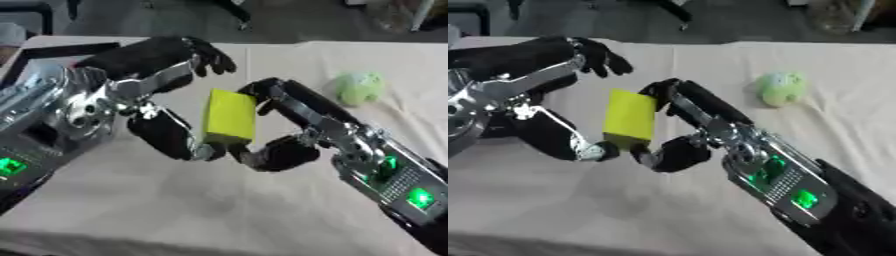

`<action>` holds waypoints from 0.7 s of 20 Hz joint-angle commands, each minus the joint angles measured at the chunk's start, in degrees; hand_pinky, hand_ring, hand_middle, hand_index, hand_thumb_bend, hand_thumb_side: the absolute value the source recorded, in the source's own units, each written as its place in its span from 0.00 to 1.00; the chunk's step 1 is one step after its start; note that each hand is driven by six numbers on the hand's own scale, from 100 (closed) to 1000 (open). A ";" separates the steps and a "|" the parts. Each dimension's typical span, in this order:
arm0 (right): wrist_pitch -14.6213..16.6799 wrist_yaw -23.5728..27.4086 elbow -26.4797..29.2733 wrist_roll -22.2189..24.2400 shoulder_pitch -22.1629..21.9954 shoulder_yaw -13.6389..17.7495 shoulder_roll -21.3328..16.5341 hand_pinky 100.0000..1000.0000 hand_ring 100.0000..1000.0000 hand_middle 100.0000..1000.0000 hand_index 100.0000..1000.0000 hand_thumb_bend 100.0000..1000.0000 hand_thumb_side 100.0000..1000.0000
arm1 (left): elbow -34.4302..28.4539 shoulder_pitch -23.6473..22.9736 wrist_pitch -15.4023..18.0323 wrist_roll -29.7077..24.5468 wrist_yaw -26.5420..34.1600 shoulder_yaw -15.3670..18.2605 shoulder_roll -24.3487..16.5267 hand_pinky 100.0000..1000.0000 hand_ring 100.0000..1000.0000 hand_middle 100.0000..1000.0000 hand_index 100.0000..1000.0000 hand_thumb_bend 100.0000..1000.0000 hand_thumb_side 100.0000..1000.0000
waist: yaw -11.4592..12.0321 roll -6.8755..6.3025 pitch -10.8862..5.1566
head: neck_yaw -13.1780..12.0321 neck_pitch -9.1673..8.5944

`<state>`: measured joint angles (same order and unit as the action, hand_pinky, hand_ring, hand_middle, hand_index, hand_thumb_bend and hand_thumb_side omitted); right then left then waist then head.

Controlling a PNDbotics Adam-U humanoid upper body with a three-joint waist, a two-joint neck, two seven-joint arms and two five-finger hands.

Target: Pick up the objects with one hand, pass them to the other hand, and then place them into the box on the other side of the table.

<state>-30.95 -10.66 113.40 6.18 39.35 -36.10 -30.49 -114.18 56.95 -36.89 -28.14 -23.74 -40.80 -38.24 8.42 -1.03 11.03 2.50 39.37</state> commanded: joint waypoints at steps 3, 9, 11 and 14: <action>0.66 -1.25 1.19 -0.55 1.05 0.78 -0.11 0.72 0.74 0.63 0.58 0.11 0.00 | -0.41 0.39 -1.92 -1.29 -0.69 0.20 -0.41 0.82 0.77 0.76 0.83 0.43 0.15 | -0.06 -0.80 -0.29 | -0.28 0.62; 0.20 -1.39 1.19 -1.12 0.97 0.76 -0.01 0.71 0.74 0.62 0.58 0.12 0.00 | -0.41 0.47 -2.75 -1.18 -0.64 0.15 -0.15 0.81 0.77 0.75 0.81 0.41 0.14 | -0.02 -0.80 -0.27 | -0.30 0.68; 0.38 -1.24 1.19 -1.35 0.96 0.76 0.05 0.71 0.74 0.62 0.58 0.12 0.00 | -0.14 0.38 -3.12 -0.87 -1.03 0.26 -0.10 0.81 0.76 0.74 0.78 0.36 0.14 | -0.05 -0.79 -0.24 | -0.43 0.67; 0.67 -0.88 1.19 -1.65 0.90 0.71 0.07 0.71 0.74 0.62 0.58 0.12 0.00 | 0.53 0.18 -3.56 -0.24 -1.52 0.23 0.07 0.80 0.75 0.72 0.71 0.29 0.13 | -0.09 -0.83 -0.20 | -0.53 0.64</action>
<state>-30.43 -11.74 113.40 4.88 39.34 -36.10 -30.08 -113.73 56.47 -39.44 -27.99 -24.75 -41.16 -37.73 8.34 -1.03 11.03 2.17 39.72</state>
